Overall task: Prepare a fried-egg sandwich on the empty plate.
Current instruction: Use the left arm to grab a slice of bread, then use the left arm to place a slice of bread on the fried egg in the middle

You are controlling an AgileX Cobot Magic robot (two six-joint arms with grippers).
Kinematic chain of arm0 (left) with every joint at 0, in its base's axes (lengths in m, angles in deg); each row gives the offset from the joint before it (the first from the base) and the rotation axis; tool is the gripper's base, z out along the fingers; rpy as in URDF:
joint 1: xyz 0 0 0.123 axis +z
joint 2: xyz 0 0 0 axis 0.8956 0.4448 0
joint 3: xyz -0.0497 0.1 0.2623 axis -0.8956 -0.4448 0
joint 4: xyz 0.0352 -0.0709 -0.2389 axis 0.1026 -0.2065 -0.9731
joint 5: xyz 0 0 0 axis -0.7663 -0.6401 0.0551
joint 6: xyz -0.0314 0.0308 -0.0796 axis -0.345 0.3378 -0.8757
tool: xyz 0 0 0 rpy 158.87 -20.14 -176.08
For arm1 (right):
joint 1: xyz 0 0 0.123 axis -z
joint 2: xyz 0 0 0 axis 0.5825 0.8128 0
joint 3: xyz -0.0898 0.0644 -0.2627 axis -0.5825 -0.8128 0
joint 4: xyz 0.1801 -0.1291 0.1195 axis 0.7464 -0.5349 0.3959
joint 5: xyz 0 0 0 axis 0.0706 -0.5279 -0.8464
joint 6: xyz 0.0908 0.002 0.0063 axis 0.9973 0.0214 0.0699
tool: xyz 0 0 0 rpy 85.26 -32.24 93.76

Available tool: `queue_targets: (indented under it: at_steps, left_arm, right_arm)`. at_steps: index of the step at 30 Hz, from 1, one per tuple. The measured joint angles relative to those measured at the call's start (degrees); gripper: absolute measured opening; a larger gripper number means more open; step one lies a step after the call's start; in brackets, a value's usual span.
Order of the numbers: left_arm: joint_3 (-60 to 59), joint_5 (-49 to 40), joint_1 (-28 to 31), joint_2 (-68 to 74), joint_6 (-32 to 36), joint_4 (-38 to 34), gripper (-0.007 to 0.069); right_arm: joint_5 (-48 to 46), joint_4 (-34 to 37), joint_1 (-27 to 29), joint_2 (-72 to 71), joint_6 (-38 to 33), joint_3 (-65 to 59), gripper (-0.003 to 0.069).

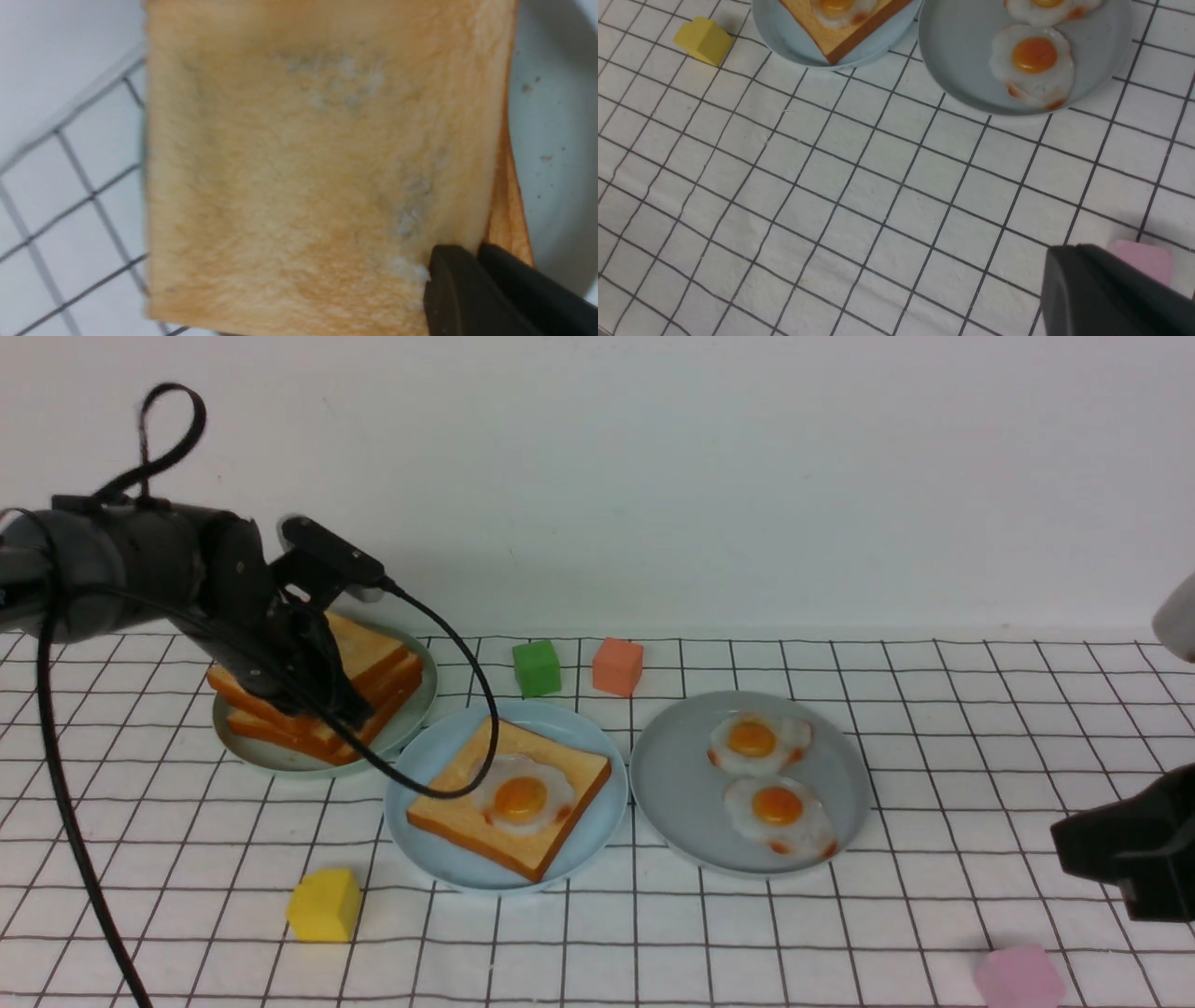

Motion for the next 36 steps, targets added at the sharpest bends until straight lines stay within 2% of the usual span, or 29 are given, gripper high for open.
queue_targets:
  at_steps: [2, 7, 11, 16, 21, 27, 36]
  left_arm:
    - [0.0, -0.6, 0.0, -1.8, -0.4, -0.6, 0.0000]
    - [0.1, -3.4, -2.2, -8.3, -7.0, -1.7, 0.0000]
    - [0.1, -6.2, -7.1, -9.2, -12.6, -1.7, 0.0000]
    - [0.1, -8.3, -17.8, -7.1, -18.2, -1.4, 0.0000]
    - [0.1, -8.1, -23.7, -4.1, -22.1, 3.7, -0.0003]
    - [0.1, -8.1, -26.0, -2.2, -23.3, 7.6, -0.0003]
    - [0.1, -11.3, -26.5, -1.8, -23.3, 8.2, -0.0003]
  right_arm:
    - [0.0, -0.1, 0.0, -0.3, 0.0, 0.0, 0.0017]
    - [0.3, -0.2, 0.0, -2.1, 0.0, 0.0, 0.0017]
    - [0.4, -0.8, 0.0, -3.7, -0.1, 0.0, 0.0017]
    - [-0.2, -2.1, 0.0, -7.3, -0.1, 0.0, 0.0017]
    - [-2.3, -2.6, 0.0, -10.4, -0.1, 0.0, 0.0017]
    - [-4.4, -3.0, 0.0, -12.6, -0.1, 0.0, 0.0020]
    - [-6.1, -2.9, 0.0, -13.0, -0.1, 0.0, 0.0022]
